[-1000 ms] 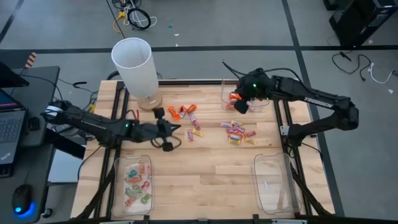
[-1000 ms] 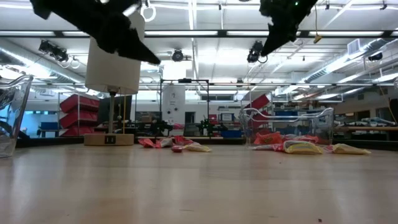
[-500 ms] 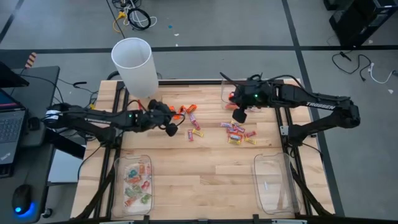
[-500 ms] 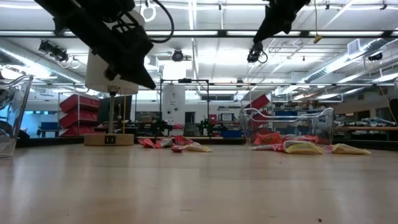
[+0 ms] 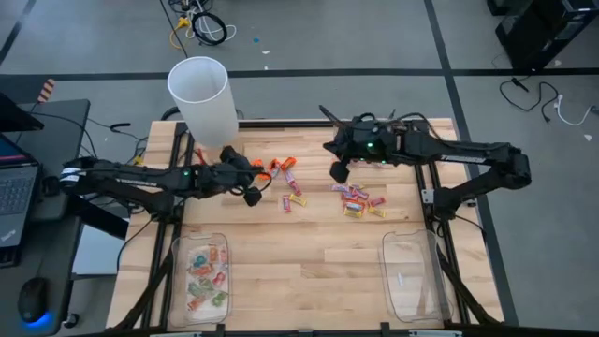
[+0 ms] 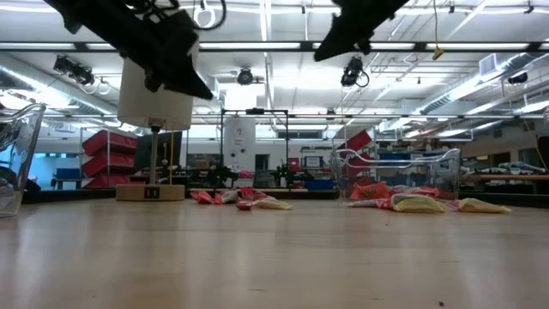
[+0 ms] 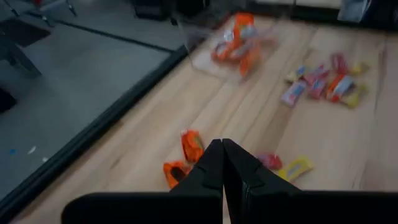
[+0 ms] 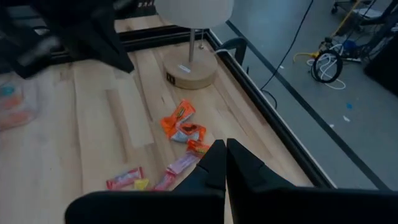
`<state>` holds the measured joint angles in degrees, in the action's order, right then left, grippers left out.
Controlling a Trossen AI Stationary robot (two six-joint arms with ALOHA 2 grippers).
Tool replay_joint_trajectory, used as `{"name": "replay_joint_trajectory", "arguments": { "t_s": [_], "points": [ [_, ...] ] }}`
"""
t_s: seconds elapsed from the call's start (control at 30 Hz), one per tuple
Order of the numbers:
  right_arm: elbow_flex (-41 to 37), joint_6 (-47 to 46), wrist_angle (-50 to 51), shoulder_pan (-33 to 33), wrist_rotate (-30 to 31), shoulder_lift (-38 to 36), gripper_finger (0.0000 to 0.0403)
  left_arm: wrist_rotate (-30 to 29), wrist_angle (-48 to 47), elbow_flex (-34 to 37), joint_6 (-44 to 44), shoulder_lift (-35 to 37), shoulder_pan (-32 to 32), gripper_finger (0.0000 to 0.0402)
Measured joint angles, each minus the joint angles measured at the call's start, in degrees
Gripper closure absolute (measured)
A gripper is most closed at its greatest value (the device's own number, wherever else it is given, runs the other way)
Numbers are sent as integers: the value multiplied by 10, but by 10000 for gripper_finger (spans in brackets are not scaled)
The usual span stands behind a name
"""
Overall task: Sort candy
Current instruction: Put the large orange chocolate bar into the top right transparent bin
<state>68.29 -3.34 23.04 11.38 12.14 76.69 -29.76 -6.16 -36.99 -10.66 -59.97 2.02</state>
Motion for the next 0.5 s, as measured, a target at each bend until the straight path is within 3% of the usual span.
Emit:
{"name": "replay_joint_trajectory", "arguments": {
  "t_s": [0.23,0.5],
  "points": [
    [6,8,-100,3,-3,80,403,-6,-71,0,30,87,0,401],
    [99,21,-125,3,-4,185,403,-35,-122,0,41,155,0,401]
  ]
}}
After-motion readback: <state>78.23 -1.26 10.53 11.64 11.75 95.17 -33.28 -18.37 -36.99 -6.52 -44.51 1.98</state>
